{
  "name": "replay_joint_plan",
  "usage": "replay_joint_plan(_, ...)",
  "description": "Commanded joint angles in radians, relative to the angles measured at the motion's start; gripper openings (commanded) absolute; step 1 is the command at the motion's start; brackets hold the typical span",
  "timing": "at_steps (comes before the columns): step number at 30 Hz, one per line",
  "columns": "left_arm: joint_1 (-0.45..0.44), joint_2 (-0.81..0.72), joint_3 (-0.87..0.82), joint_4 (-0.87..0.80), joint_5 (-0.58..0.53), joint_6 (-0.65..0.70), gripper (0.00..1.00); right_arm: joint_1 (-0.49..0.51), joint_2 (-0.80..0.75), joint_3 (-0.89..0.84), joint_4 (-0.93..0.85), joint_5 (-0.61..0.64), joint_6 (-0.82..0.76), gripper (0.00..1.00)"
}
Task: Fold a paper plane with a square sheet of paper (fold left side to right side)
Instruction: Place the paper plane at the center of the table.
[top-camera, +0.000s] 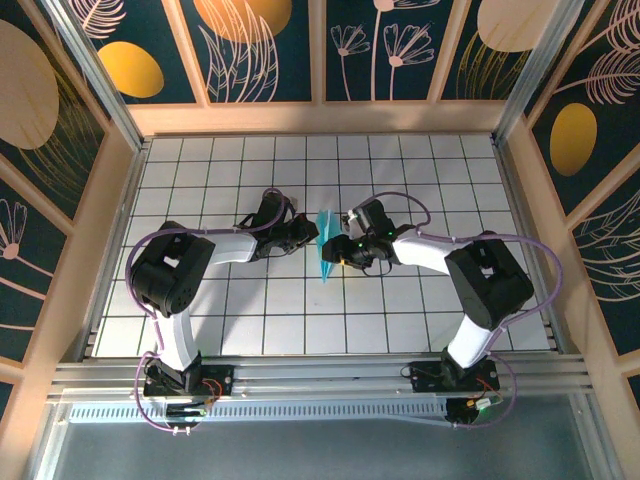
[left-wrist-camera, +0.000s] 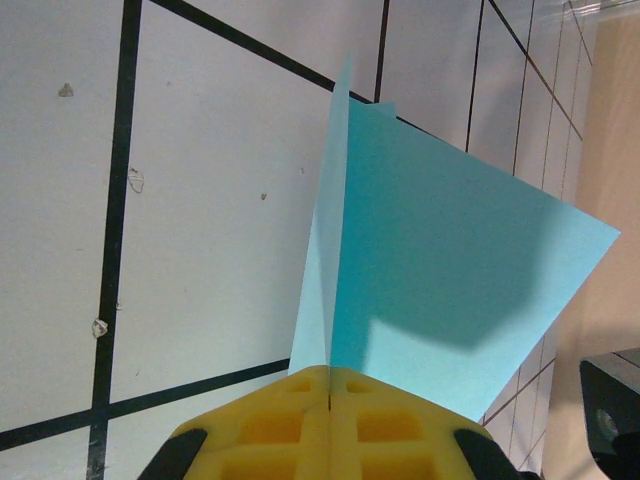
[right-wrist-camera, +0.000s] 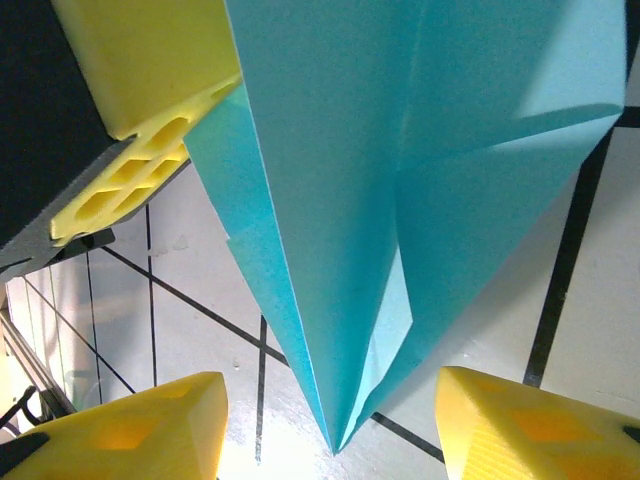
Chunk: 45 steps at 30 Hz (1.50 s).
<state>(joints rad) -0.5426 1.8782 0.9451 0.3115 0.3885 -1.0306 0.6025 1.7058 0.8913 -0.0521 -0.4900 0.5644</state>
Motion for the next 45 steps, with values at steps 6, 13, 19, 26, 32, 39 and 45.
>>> replay_joint_plan(6,-0.005,0.003,0.003,0.018,0.014,-0.023,0.01,0.025,0.053,0.055,0.017,0.002,0.007,0.55)
replay_joint_plan(13,-0.005,0.007,0.003,0.017,0.015,-0.023,0.01,0.028,0.066,0.095,-0.019,0.03,-0.01,0.52)
replay_joint_plan(19,-0.005,0.01,0.005,0.018,0.018,-0.026,0.01,0.034,0.095,0.137,-0.064,0.082,-0.03,0.51)
replay_joint_plan(26,-0.005,0.01,0.001,0.018,0.018,-0.025,0.01,0.048,0.131,0.199,-0.148,0.17,-0.064,0.46)
replay_joint_plan(32,-0.005,0.016,0.003,0.018,0.015,-0.026,0.01,0.048,0.12,0.195,-0.172,0.195,-0.066,0.35)
replay_joint_plan(39,-0.005,0.026,-0.008,0.027,0.01,-0.032,0.01,0.049,0.119,0.185,-0.16,0.172,-0.048,0.24)
replay_joint_plan(45,-0.005,0.028,-0.012,0.034,0.011,-0.038,0.01,0.058,0.133,0.178,-0.121,0.15,-0.012,0.24)
